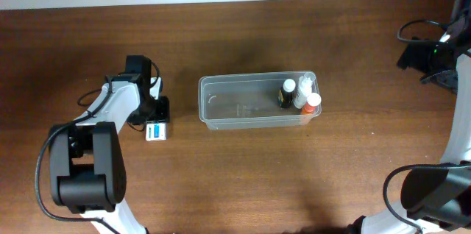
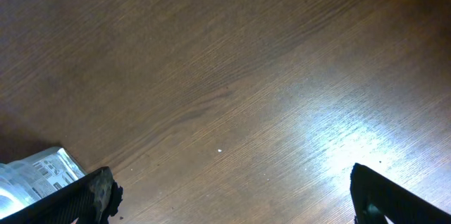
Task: Pack container
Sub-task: 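Descend and close the left gripper on the Panadol box, then lift the Panadol box and carry it right into the container, then release the box and move the left gripper back left, then lower the left gripper over the small gold-lidded jar, then close the left gripper on the jar's lid, then lift the jar and carry it right toward the container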
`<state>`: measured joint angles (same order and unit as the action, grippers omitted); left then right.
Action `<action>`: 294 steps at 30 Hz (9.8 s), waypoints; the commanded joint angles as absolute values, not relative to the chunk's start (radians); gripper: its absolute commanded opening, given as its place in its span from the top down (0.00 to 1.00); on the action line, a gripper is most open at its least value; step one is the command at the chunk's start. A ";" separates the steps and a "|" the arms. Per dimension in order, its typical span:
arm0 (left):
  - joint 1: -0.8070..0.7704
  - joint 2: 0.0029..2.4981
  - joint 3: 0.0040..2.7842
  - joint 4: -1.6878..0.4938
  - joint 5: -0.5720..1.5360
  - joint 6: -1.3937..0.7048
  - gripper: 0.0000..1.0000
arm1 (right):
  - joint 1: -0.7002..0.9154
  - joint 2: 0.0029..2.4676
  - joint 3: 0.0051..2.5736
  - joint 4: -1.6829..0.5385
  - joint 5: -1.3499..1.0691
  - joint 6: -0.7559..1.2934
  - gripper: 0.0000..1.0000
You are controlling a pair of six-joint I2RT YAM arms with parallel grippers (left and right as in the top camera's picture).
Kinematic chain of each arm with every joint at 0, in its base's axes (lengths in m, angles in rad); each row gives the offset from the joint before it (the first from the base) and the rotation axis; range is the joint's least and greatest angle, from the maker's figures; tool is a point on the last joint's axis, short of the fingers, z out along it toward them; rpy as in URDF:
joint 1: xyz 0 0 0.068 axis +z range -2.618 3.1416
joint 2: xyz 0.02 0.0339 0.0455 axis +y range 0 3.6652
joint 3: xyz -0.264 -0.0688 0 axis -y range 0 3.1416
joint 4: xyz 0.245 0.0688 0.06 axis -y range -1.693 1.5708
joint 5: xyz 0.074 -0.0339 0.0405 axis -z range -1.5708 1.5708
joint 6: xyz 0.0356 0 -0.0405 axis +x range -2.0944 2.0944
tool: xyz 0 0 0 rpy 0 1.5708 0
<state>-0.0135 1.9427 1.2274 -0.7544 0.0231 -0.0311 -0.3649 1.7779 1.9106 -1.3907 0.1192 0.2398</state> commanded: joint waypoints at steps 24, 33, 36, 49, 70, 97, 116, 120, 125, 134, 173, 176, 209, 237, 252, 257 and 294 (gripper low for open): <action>-0.010 1.969 1.460 -0.955 0.048 -0.038 0.59 | -0.367 1.776 1.905 -1.390 0.128 0.252 0.01; -0.050 1.969 1.761 -1.137 0.160 0.014 0.58 | -0.367 1.776 1.905 -1.390 0.128 0.252 0.02; -0.098 1.969 1.849 -1.192 0.173 0.073 0.58 | -0.367 1.776 1.905 -1.390 0.128 0.252 0.02; -0.422 1.969 1.955 -1.237 0.169 0.401 0.58 | -0.367 1.776 1.905 -1.390 0.128 0.252 0.02; -0.523 2.065 1.932 -1.153 0.168 0.656 0.49 | -0.367 1.776 1.905 -1.390 0.128 0.252 0.02; -0.521 2.103 2.149 -1.200 0.039 0.433 0.34 | -0.367 1.776 1.905 -1.391 0.128 0.252 0.02; -0.148 2.034 2.207 -1.460 -0.139 -0.085 0.01 | -0.367 1.776 1.905 -1.391 0.128 0.252 0.02; -0.019 2.034 2.207 -1.501 -0.099 -0.160 0.01 | -0.367 1.776 1.905 -1.390 0.128 0.252 0.02; 0.101 2.034 2.198 -1.538 -0.029 -0.160 0.01 | -0.367 1.776 1.905 -1.391 0.128 0.252 0.02; 0.183 2.034 2.038 -1.460 -0.022 -0.205 0.01 | -0.367 1.776 1.905 -1.390 0.128 0.252 0.02; 0.358 2.043 1.620 -1.036 -0.022 -0.275 0.01 | -0.367 1.776 1.905 -1.390 0.128 0.252 0.02; 0.358 2.048 1.618 -1.035 -0.022 -0.275 0.01 | -0.367 1.776 1.905 -1.390 0.128 0.252 0.02; 0.358 2.051 1.485 -0.885 -0.030 -0.271 0.01 | -0.367 1.776 1.905 -1.390 0.128 0.252 0.02; 0.358 2.055 1.457 -0.840 -0.033 -0.272 0.39 | -0.367 1.776 1.905 -1.390 0.128 0.252 0.02; 0.358 2.055 1.457 -0.847 -0.033 -0.272 0.50 | -0.367 1.776 1.905 -1.390 0.128 0.252 0.02; 0.358 2.055 1.457 -0.856 -0.033 -0.272 0.52 | -0.367 1.776 1.905 -1.390 0.128 0.252 0.02; 0.319 2.045 1.757 -1.087 0.039 -0.236 0.78 | -0.367 1.776 1.905 -1.390 0.128 0.252 0.02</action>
